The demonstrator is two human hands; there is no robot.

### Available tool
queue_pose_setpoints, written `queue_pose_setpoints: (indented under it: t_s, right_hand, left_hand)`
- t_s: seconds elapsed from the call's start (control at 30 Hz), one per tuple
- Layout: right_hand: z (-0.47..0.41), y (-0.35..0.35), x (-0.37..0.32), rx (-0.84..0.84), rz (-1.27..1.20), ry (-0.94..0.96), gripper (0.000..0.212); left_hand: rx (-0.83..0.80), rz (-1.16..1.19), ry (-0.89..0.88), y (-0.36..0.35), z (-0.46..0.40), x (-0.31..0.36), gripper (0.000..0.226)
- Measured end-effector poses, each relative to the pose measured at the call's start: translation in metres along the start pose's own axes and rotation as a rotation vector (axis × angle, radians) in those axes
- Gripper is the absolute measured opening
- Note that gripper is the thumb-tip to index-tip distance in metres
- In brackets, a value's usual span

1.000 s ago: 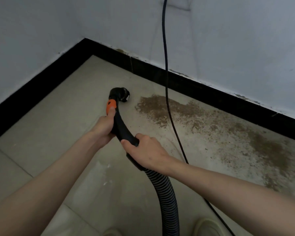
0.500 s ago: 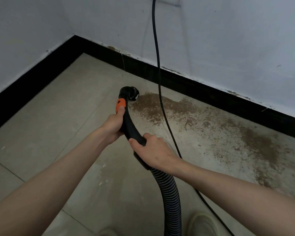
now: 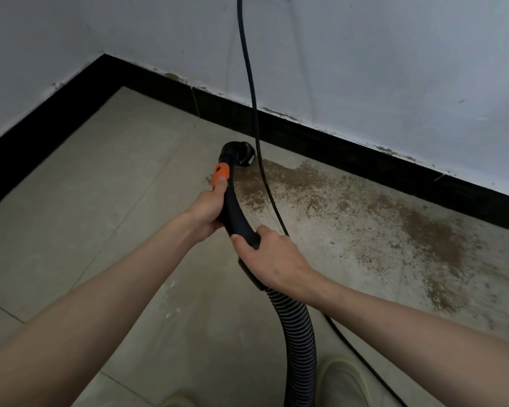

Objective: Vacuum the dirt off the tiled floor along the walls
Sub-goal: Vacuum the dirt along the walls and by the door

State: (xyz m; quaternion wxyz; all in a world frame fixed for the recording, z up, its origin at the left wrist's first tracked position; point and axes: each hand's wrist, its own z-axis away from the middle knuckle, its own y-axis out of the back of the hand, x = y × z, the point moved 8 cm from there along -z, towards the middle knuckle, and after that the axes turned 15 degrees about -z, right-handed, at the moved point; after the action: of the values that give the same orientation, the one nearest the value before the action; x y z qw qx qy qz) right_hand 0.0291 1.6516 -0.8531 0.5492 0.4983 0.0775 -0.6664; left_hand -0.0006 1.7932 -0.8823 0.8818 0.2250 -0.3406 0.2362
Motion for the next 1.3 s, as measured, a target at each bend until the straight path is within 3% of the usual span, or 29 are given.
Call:
queue_pose_setpoints:
  t_s: [0.4, 0.73, 0.9, 1.1, 1.3]
  right_hand:
    - [0.025, 0.031, 0.021, 0.076, -0.024, -0.066, 0.042]
    - [0.025, 0.04, 0.031, 0.145, -0.07, -0.062, 0.039]
    - [0.016, 0.03, 0.021, 0.153, -0.102, -0.012, 0.038]
    - [-0.021, -0.005, -0.024, 0.003, -0.096, 0.103, 0.04]
    - [-0.068, -0.027, -0.056, -0.075, -0.103, 0.155, 0.044]
  left_hand:
    - [-0.129, -0.07, -0.006, -0.054, 0.004, 0.008, 0.058]
    - [-0.195, -0.08, -0.016, -0.072, 0.006, 0.017, 0.056]
    - [-0.114, -0.08, -0.044, -0.05, 0.0, 0.02, 0.059]
    - [0.118, -0.039, -0.052, 0.027, -0.02, 0.017, 0.058]
    - [0.205, -0.018, -0.052, 0.075, -0.052, 0.027, 0.057]
